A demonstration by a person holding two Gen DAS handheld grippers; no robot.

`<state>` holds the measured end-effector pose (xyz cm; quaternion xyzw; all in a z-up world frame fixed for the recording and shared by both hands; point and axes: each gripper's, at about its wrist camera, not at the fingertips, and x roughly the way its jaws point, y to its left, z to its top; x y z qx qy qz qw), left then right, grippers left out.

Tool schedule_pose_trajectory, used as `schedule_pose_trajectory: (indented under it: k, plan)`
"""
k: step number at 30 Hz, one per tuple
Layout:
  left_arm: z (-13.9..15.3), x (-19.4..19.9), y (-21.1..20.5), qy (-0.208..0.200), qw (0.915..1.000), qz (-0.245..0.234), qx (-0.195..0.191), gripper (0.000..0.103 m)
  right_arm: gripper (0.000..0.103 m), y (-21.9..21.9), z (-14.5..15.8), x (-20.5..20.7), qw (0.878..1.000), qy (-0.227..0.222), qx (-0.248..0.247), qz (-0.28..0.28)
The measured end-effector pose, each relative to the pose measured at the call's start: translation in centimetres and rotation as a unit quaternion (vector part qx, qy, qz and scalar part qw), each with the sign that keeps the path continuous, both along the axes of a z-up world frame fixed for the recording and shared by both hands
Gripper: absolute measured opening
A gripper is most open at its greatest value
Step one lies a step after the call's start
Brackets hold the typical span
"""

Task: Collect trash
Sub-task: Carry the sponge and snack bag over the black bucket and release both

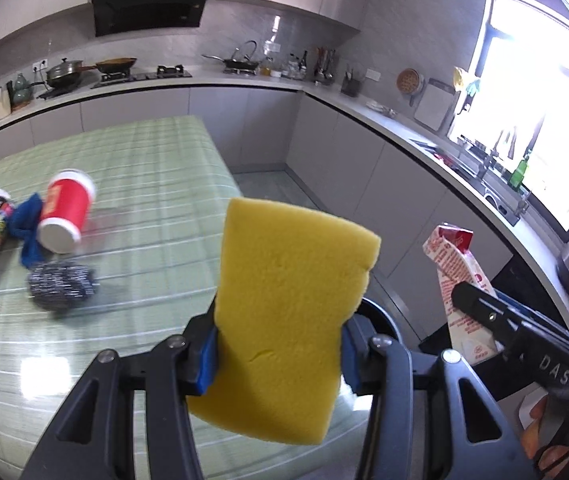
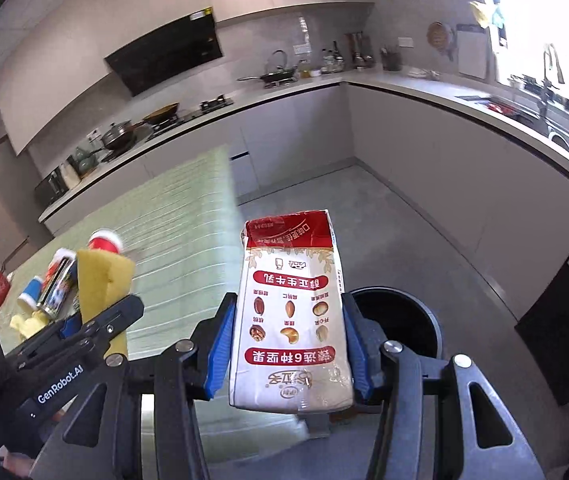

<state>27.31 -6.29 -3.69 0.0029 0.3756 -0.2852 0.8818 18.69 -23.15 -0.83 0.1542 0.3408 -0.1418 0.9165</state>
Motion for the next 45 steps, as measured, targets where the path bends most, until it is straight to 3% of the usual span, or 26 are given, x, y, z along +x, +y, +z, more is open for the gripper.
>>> schedule_pose_trajectory:
  k: [7,13,23,28,34,36,37,38,43,45]
  plan:
    - [-0.7,0.5,-3.9,0.002,0.9994,-0.036,-0.002,0.050,0.052,-4.2,-1.0,-0.1,0.999,0.013,0.002,-0.042]
    - [-2.2,0.5,-7.1,0.020,0.9984,-0.051,0.018,0.050,0.052,-7.1,-5.2,1.2,0.997,0.060,0.024,-0.048]
    - [-5.5,0.4,-14.5,0.063,0.9974,0.003,0.033,0.050,0.052,-14.1,-11.3,3.5,0.992,0.112,0.052,0.008]
    - [-8.7,0.8,-17.1,0.109,0.9927,0.033,0.040,0.053,0.052,-17.1,-13.6,4.6,0.989,0.134,0.051,0.039]
    - [-11.7,1.0,-18.1,0.150,0.9849,0.070,0.049,0.061,0.052,-18.3,-17.2,5.8,0.982,0.163,0.058,0.082]
    - [-12.6,1.3,-18.1,0.170,0.9809,0.082,0.048,0.080,0.053,-18.4,-18.6,6.2,0.977,0.176,0.065,0.100]
    - [-13.0,1.4,-18.2,0.179,0.9782,0.092,0.051,0.086,0.058,-18.4,-19.3,6.5,0.975,0.184,0.059,0.108]
    - [-13.2,1.5,-18.2,0.181,0.9772,0.099,0.051,0.091,0.070,-18.4,-19.6,6.8,0.973,0.193,0.054,0.111]
    - [-12.8,1.5,-18.0,0.183,0.9746,0.120,0.046,0.093,0.073,-19.9,-19.8,6.6,0.976,0.185,0.049,0.108]
    - [-11.5,1.3,-17.5,0.166,0.9768,0.128,0.044,0.093,0.073,-20.8,-18.9,6.1,0.980,0.169,0.045,0.094]
